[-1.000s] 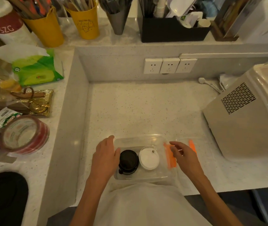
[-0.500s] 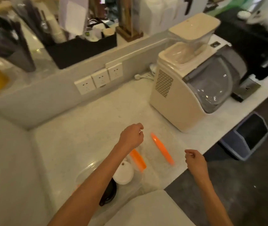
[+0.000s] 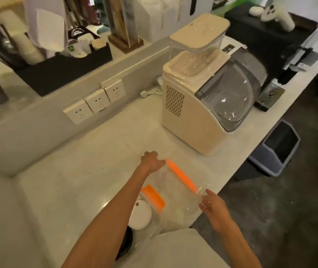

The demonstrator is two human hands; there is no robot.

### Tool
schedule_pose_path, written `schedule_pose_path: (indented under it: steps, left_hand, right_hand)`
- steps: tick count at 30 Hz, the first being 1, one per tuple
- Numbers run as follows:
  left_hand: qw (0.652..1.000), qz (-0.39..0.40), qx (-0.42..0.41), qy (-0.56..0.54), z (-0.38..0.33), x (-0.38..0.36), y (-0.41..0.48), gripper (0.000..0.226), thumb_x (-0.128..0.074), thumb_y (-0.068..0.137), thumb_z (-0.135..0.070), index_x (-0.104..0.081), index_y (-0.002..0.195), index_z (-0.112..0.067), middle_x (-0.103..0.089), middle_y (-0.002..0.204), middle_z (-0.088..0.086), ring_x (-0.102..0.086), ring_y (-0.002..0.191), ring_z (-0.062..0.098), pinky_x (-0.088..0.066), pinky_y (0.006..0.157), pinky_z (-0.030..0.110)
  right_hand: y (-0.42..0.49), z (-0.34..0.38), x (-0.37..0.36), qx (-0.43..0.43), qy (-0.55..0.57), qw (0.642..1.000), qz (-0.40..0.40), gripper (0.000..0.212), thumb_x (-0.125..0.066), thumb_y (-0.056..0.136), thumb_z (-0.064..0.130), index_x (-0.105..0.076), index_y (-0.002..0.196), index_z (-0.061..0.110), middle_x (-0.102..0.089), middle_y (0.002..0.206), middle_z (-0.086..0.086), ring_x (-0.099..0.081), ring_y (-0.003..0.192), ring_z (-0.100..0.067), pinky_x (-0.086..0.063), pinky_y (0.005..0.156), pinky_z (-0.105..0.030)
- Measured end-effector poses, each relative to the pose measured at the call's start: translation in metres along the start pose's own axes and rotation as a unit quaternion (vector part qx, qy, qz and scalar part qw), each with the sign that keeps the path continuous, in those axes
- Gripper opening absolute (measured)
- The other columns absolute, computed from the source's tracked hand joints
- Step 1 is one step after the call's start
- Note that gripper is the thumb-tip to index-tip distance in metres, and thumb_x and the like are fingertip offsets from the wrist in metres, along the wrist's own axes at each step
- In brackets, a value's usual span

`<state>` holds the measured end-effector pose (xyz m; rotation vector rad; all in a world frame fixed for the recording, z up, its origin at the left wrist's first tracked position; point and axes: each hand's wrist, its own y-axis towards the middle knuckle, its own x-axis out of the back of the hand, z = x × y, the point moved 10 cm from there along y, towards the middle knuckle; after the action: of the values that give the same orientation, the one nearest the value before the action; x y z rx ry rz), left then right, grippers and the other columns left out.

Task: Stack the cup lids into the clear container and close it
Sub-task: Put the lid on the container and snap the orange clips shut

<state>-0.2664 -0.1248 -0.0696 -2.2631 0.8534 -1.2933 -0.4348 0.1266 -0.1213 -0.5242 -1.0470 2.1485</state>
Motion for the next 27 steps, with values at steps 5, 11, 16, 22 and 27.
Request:
schedule_pose_path:
  steps: [5, 11, 16, 22, 27]
  left_hand:
    - [0.976, -0.107, 0.002, -0.192, 0.024, 0.061, -0.048, 0.049, -0.075, 0.091, -0.023, -0.063, 0.13, 0.003, -0.062, 0.131, 0.022, -0.061, 0.119, 0.034, -0.048, 0.101, 0.039]
    - [0.911, -0.232, 0.104, -0.326, 0.141, 0.081, -0.166, 0.027, -0.076, 0.09, -0.021, -0.059, 0.11, -0.013, -0.053, 0.091, 0.003, -0.056, 0.072, 0.019, -0.048, 0.062, 0.031]
    - [0.855, -0.283, 0.197, -0.386, 0.231, 0.04, -0.255, 0.017, -0.073, 0.092, -0.022, -0.059, 0.098, -0.016, -0.055, 0.087, 0.008, -0.055, 0.062, 0.018, -0.048, 0.052, 0.027]
    - [0.812, -0.324, 0.238, -0.423, 0.253, -0.005, -0.313, 0.015, -0.07, 0.093, -0.019, -0.057, 0.092, -0.027, -0.061, 0.085, 0.008, -0.064, 0.074, 0.025, -0.058, 0.073, 0.046]
    - [0.809, -0.308, 0.245, -0.437, 0.246, -0.032, -0.325, 0.01, -0.069, 0.095, -0.023, -0.059, 0.092, -0.027, -0.065, 0.095, 0.003, -0.063, 0.076, 0.018, -0.052, 0.059, 0.031]
  right_hand:
    - [-0.007, 0.042, -0.04, 0.043, -0.033, 0.997, 0.054, 0.037, -0.055, 0.094, 0.007, -0.059, 0.13, 0.015, -0.061, 0.114, -0.008, -0.058, 0.11, -0.028, -0.045, 0.103, -0.04]
    - [-0.028, 0.08, -0.129, 0.13, -0.172, 0.96, 0.176, 0.038, -0.06, 0.095, 0.01, -0.059, 0.132, 0.019, -0.066, 0.117, -0.007, -0.065, 0.107, -0.023, -0.053, 0.094, -0.037]
    - [-0.059, 0.065, -0.214, 0.154, -0.322, 0.89, 0.283, 0.035, -0.064, 0.093, 0.014, -0.065, 0.127, 0.018, -0.07, 0.092, 0.0, -0.067, 0.081, -0.009, -0.051, 0.075, -0.024]
    - [-0.091, 0.04, -0.245, 0.229, -0.454, 0.803, 0.31, 0.029, -0.062, 0.093, 0.018, -0.066, 0.12, 0.028, -0.067, 0.099, 0.002, -0.064, 0.084, -0.013, -0.053, 0.076, -0.03]
    - [-0.102, 0.036, -0.225, 0.244, -0.48, 0.787, 0.302, 0.029, -0.059, 0.095, 0.013, -0.063, 0.115, 0.033, -0.063, 0.094, 0.003, -0.062, 0.079, -0.012, -0.053, 0.071, -0.028]
